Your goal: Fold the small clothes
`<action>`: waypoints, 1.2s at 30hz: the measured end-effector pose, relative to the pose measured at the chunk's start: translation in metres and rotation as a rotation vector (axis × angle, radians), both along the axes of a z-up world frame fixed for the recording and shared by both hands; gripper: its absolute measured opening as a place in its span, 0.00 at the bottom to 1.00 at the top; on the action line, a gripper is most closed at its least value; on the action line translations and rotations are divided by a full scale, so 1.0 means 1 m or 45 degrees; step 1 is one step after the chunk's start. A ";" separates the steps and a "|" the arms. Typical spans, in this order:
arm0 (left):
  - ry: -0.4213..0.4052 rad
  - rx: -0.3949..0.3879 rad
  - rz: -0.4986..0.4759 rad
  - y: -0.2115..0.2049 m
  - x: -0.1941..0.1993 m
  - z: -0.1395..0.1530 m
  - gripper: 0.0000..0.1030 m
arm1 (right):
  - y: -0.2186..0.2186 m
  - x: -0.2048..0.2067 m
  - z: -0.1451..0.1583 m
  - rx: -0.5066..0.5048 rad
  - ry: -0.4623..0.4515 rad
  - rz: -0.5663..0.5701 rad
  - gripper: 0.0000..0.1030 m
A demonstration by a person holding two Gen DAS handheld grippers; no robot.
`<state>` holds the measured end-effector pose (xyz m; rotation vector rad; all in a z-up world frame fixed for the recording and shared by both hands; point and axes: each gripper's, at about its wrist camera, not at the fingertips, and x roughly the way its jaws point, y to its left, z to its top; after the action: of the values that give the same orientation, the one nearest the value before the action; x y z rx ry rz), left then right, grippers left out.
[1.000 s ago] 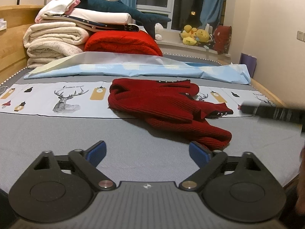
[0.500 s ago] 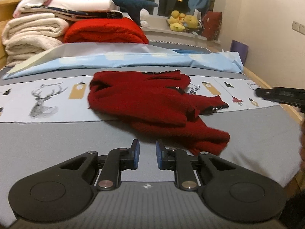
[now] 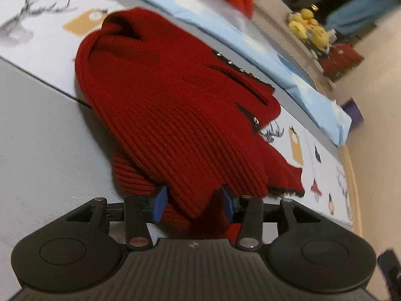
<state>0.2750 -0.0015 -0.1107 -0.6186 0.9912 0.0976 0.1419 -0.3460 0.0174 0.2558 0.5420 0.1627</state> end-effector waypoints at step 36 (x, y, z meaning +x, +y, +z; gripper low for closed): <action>0.265 0.462 -0.363 0.221 -0.119 0.020 0.48 | 0.135 0.089 -0.122 -0.073 0.768 0.105 0.42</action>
<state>0.1565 0.2197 -0.0911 -0.1330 1.2180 0.0877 0.2305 -0.2107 -0.1041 0.2254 1.1554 0.1492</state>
